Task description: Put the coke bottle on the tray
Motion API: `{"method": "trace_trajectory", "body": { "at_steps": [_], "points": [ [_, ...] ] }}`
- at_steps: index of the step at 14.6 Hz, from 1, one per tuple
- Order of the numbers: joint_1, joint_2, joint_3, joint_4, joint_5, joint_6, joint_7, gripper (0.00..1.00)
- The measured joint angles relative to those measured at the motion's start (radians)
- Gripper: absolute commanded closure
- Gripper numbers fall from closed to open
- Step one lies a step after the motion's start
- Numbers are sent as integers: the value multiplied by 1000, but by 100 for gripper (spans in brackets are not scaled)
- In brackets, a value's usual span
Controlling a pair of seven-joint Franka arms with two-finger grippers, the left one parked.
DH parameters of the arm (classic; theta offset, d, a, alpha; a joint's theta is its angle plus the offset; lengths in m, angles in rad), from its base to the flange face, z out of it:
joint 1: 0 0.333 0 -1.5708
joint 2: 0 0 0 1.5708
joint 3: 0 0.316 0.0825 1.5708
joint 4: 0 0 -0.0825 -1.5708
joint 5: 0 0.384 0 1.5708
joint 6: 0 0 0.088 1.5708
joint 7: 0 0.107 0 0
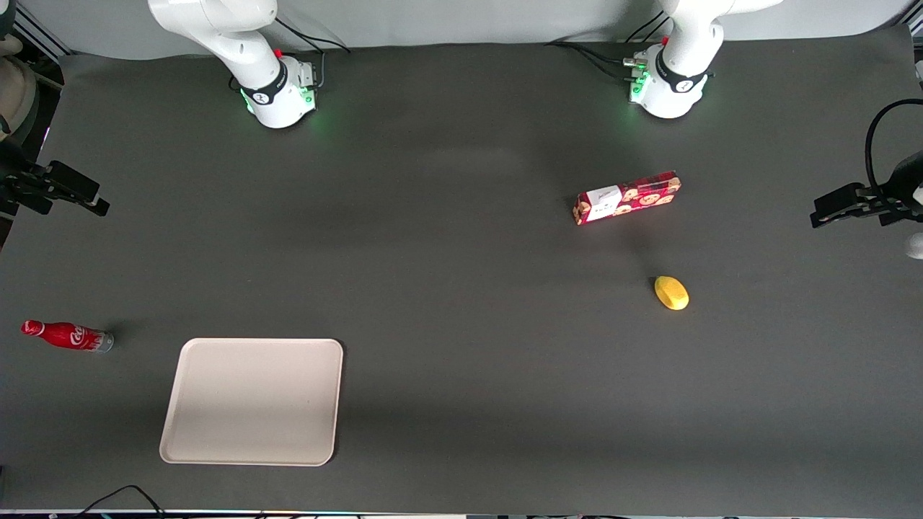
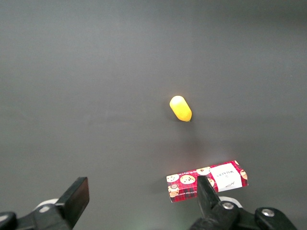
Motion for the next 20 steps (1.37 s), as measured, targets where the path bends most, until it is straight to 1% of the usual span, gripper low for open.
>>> {"method": "trace_trajectory", "body": {
  "at_steps": [8,10,13,15,17,20],
  "points": [
    [-7,3,-11,0,-1,-1,0,0],
    [-11,5,-32,0,-11,-2,0,0],
    [-17,16,-132,0,-24,-2,-2,0],
    [-23,33,-212,0,-66,-2,-42,0],
    [-25,64,-264,1,-81,6,-71,0],
    [-26,136,-325,18,-82,60,-80,0]
  ]
}}
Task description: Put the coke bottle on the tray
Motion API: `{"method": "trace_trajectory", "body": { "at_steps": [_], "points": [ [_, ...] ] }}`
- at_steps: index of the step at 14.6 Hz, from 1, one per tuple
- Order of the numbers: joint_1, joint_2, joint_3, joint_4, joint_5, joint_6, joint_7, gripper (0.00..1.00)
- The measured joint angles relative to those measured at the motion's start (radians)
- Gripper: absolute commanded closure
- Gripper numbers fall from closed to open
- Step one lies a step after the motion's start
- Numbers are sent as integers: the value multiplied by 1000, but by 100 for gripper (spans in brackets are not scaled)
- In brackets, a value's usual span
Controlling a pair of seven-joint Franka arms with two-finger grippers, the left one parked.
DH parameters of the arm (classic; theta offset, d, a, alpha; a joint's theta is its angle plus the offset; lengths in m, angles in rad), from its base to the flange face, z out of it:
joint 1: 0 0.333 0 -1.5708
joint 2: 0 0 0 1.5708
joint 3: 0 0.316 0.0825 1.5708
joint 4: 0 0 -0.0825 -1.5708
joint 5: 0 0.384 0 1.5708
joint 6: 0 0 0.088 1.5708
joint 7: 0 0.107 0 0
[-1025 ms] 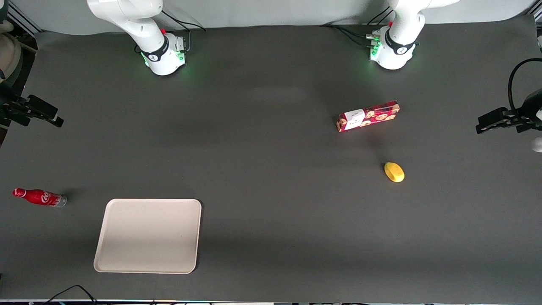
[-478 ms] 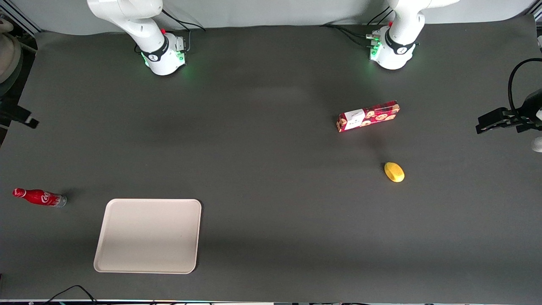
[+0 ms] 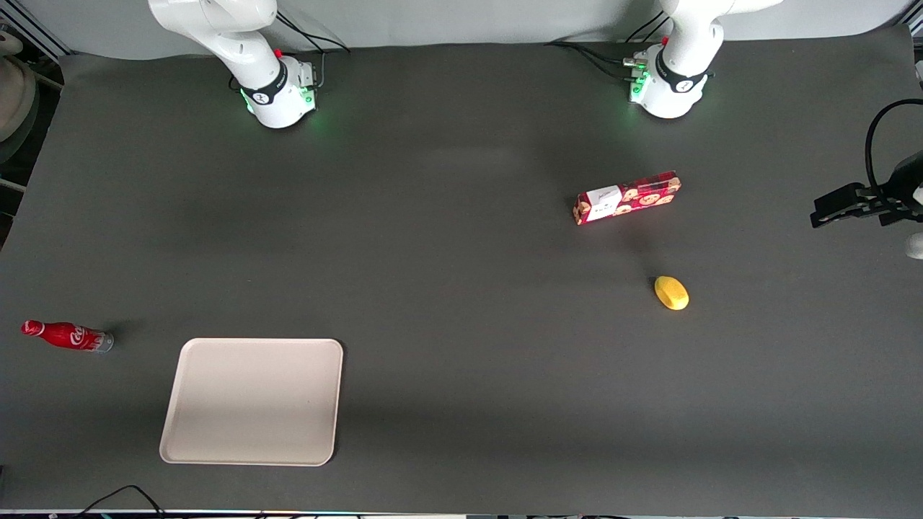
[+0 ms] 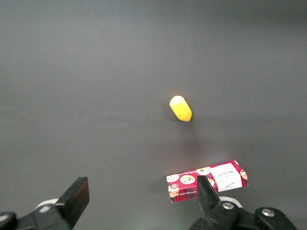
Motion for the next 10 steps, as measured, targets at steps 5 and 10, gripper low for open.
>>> {"method": "trace_trajectory", "body": {
  "at_steps": [5,10],
  "points": [
    [-4,125,-56,8,65,119,-20,0],
    [-17,266,-129,23,168,238,-111,0]
  ]
}}
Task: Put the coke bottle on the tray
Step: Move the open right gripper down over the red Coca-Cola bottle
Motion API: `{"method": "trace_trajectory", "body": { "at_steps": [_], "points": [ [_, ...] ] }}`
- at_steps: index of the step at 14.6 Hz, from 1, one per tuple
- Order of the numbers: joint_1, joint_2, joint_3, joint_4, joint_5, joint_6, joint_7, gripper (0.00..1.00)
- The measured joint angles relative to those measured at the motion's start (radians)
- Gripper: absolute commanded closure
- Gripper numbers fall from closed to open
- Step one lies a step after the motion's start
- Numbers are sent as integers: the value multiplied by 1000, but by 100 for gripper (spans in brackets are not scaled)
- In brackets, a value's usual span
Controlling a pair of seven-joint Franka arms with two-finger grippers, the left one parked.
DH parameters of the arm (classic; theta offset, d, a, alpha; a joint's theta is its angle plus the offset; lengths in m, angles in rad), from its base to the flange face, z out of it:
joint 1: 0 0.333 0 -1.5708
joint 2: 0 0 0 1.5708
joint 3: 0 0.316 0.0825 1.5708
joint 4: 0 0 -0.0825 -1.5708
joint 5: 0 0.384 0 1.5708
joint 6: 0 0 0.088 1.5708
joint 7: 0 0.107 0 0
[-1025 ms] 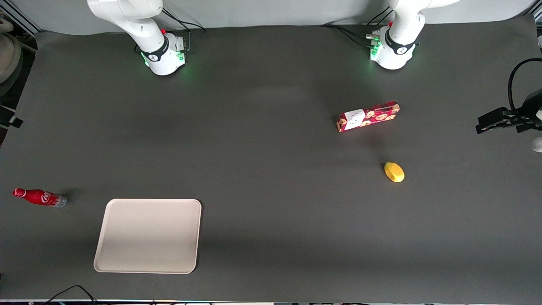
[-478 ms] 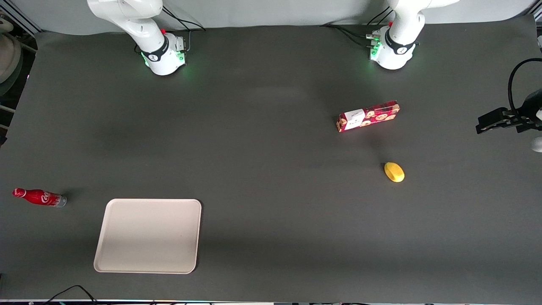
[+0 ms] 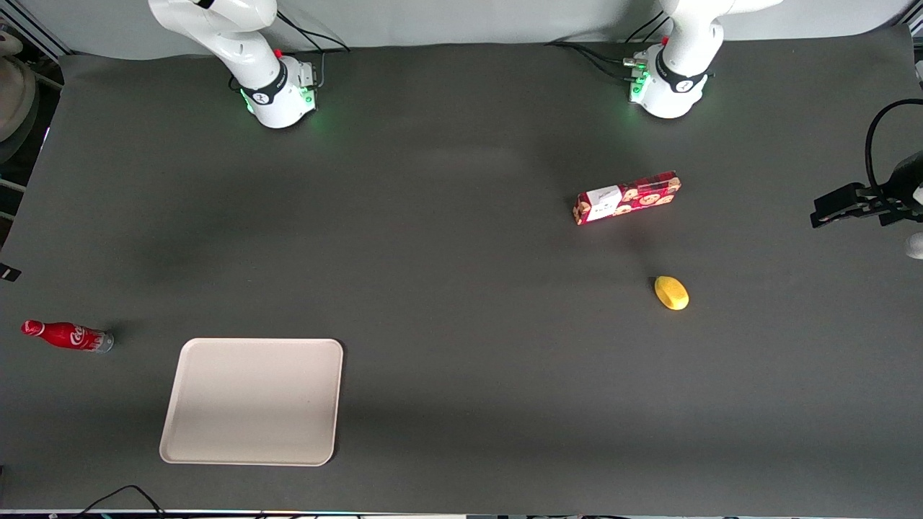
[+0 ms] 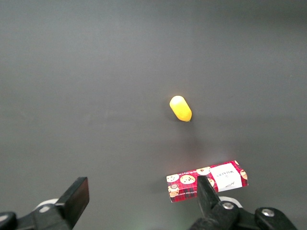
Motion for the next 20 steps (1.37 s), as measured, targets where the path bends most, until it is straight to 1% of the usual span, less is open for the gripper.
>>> {"method": "trace_trajectory", "body": {
  "at_steps": [1,4,7,9,12,15,17,20],
  "points": [
    [-5,25,0,8,8,22,0,0],
    [-15,89,0,17,67,95,0,0],
    [-23,148,-1,21,107,152,-17,0],
    [-43,176,-1,23,152,162,-55,0],
    [-65,217,-2,24,201,193,-84,0],
    [-66,258,-1,26,219,235,-92,0],
    [-73,280,-2,37,221,244,-94,0],
    [-83,307,-2,61,244,246,-100,0]
  ]
}}
